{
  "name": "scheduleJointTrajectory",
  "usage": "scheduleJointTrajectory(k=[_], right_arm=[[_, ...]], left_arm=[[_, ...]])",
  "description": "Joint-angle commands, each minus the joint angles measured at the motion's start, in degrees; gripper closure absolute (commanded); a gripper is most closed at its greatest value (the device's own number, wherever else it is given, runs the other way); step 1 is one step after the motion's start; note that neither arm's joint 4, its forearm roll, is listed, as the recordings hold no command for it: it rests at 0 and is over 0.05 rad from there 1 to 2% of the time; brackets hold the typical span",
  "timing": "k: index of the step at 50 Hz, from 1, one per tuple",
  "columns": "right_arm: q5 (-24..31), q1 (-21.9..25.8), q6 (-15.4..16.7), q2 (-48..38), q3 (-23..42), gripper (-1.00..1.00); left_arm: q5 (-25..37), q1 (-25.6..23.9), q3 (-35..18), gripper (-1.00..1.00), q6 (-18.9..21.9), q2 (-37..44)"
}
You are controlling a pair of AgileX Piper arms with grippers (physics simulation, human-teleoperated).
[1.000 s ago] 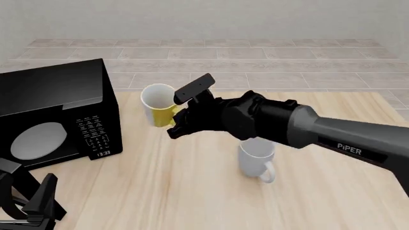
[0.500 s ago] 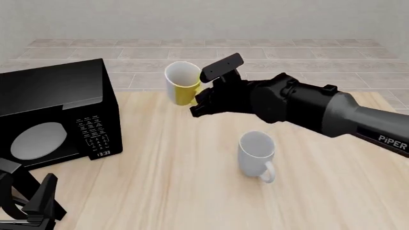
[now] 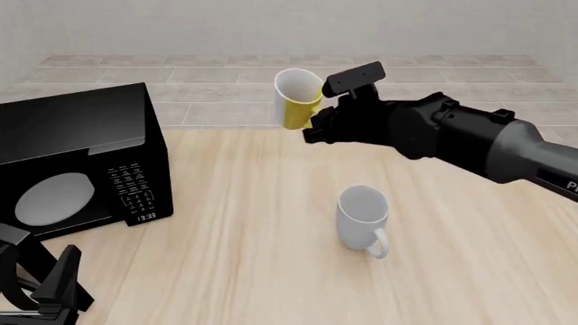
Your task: Put the yellow and white mug to the front of the white mug.
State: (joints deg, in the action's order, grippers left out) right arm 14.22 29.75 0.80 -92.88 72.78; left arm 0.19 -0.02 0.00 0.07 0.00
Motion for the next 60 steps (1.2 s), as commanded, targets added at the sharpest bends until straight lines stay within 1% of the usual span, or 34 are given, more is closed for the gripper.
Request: scheduleJointTrajectory(k=[1, 23, 46, 48, 60], right_arm=[[-1.09, -3.72, -1.32, 0.77, -1.35, 1.0], [-3.83, -8.03, -2.49, 1.56, -5.44, 1.0], [-4.96, -12.57, -3.07, -0.48, -6.66, 1.0], [-4.74, -13.08, -2.38, -0.74, -6.75, 1.0], [-5.29, -14.64, -3.11, -0.42, -7.48, 1.0]], left_arm=[[0.01, 0.01, 0.0, -1.0, 0.0, 0.02], [0.02, 0.01, 0.0, -1.0, 0.02, 0.02], [0.0, 0.01, 0.0, -1.0, 0.01, 0.01], [0.01, 0.01, 0.0, -1.0, 0.01, 0.02], [0.01, 0.01, 0.0, -1.0, 0.02, 0.02]])
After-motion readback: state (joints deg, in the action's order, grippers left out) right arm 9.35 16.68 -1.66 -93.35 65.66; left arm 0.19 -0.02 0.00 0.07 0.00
